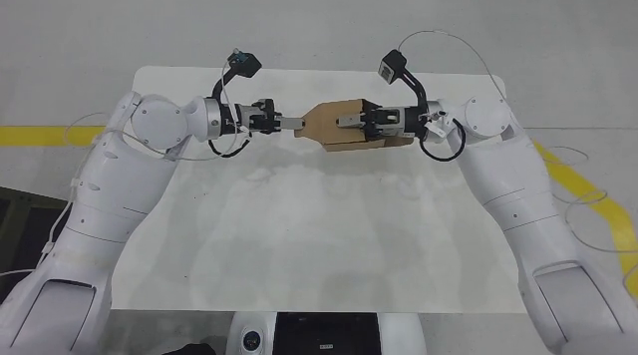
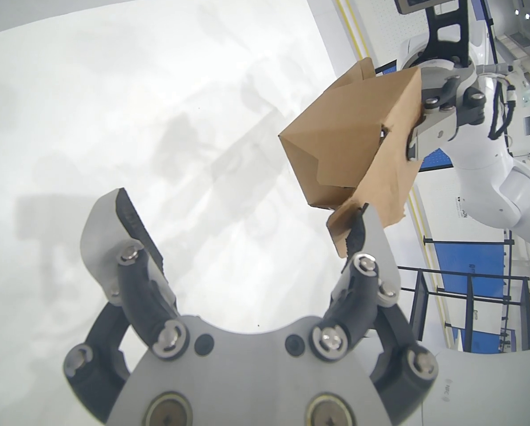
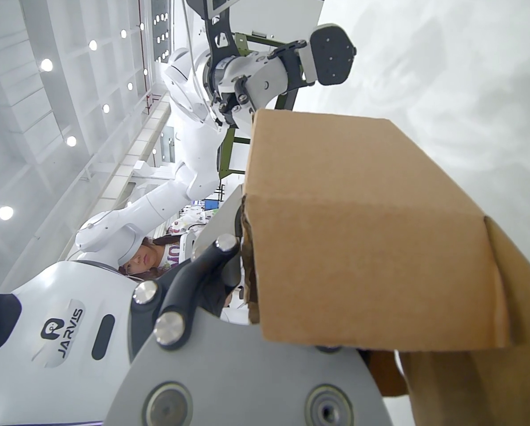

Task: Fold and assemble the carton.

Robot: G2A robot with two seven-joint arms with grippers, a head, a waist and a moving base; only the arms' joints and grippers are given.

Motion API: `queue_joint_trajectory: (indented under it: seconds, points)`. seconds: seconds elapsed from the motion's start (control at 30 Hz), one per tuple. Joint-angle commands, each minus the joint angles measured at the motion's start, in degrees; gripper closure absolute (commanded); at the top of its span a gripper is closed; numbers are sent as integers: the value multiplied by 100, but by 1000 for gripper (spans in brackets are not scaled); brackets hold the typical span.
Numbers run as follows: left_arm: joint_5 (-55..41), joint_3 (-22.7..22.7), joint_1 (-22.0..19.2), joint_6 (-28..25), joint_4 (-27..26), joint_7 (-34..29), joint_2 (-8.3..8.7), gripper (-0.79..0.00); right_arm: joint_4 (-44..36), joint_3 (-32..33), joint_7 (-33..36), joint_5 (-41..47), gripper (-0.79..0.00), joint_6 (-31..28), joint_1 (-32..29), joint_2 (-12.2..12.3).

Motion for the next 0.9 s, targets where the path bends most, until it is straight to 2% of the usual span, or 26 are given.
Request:
queue_joint_trajectory:
  seconds: [0.0, 0.43, 0.87]
  points:
    - [-15, 11, -11, -5, 15, -6, -3, -785, -22, 5, 0, 3, 0, 2, -5, 4]
    - [-173, -58, 49, -54, 52, 17, 10, -785, -146, 8, 33, 177, 0, -84, -9, -1]
    - [-388, 63, 22, -77, -63, -98, -25, -785, -82, -83, 157, 542, 0, -207, 20, -59]
